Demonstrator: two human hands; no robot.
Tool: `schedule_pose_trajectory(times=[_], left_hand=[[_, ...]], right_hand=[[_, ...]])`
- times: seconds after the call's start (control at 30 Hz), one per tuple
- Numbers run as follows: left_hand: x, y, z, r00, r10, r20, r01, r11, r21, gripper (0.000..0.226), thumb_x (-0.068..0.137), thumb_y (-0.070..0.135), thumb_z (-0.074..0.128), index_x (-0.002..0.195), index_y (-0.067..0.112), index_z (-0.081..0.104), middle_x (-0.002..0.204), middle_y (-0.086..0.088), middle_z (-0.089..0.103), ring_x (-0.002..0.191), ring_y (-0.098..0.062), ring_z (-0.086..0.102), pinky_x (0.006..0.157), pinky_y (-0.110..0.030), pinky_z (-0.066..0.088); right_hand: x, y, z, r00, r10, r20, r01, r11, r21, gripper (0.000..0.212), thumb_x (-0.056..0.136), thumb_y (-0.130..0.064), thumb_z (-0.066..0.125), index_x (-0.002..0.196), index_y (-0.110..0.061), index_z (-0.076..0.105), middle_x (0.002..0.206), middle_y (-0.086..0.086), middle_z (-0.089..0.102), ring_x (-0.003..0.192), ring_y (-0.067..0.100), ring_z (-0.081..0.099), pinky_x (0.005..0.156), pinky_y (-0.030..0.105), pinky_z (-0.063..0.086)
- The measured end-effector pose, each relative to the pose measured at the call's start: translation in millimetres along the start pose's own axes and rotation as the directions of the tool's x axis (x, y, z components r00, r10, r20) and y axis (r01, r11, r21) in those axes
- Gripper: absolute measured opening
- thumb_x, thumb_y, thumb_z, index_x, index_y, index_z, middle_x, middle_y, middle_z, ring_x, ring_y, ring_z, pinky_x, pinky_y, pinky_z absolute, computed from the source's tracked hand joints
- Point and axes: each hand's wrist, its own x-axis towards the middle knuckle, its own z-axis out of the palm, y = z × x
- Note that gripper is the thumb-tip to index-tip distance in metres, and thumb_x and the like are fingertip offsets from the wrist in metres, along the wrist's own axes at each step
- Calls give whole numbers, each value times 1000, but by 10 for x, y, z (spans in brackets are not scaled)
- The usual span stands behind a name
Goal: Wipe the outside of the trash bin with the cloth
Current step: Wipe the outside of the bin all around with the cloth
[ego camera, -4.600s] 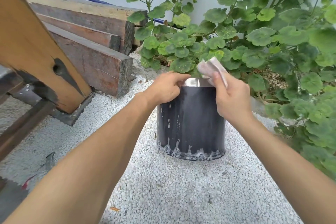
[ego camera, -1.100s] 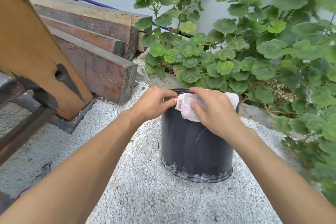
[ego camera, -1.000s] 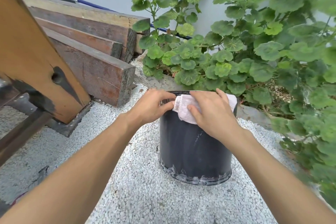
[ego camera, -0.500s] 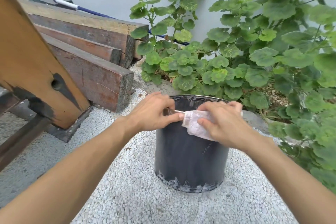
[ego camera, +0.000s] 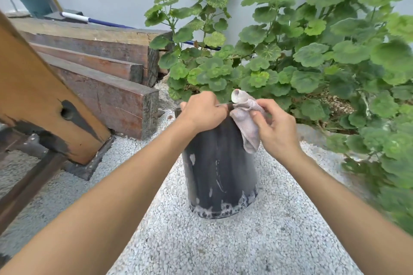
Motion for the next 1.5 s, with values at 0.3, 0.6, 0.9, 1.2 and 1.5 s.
schedule_pose_trajectory(times=[0.3, 0.6, 0.9, 1.2, 1.5], left_hand=[[15, -453, -160, 971, 212, -112, -215, 977, -15, 34, 94, 26, 69, 127, 25, 70, 119, 2, 73, 99, -13, 62, 93, -23, 45], [-79, -499, 50, 954, 178, -242, -198, 978, -60, 26, 96, 26, 62, 122, 22, 64, 97, -1, 73, 88, -22, 62, 89, -38, 52], [-280, -690, -239, 970, 242, 11, -241, 969, -59, 27, 98, 32, 61, 124, 32, 68, 117, 8, 72, 102, -13, 64, 95, -29, 47], [-602, -467, -303, 960, 279, -36, -281, 956, -82, 23, 97, 25, 64, 117, 25, 74, 92, 11, 69, 91, -12, 60, 84, -28, 47], [-386, -714, -775, 968, 126, -215, -133, 991, -17, 24, 95, 24, 60, 113, 22, 76, 106, 1, 75, 105, -20, 65, 94, -30, 49]], right_hand=[[-41, -64, -1, 936, 346, 62, -326, 786, 526, 12, 105, -20, 48, 112, -24, 56, 111, 5, 72, 104, 26, 71, 85, 50, 59], [-25, -3, -310, 718, 430, 547, -510, -210, 834, 76, 91, -73, 40, 142, -18, 55, 141, 18, 59, 129, 43, 56, 113, 59, 37], [-160, -193, -411, 676, 551, 488, -599, 26, 800, 30, 104, -21, 46, 129, -12, 60, 121, 12, 73, 108, 30, 70, 80, 54, 60], [-187, -384, -574, 736, 498, 459, -605, 178, 776, 32, 105, -26, 44, 131, -13, 58, 125, 9, 72, 116, 28, 68, 96, 53, 51], [-131, -558, -235, 727, 502, 467, -625, 204, 753, 29, 104, -27, 46, 125, -14, 61, 120, 8, 74, 111, 26, 70, 99, 49, 50]])
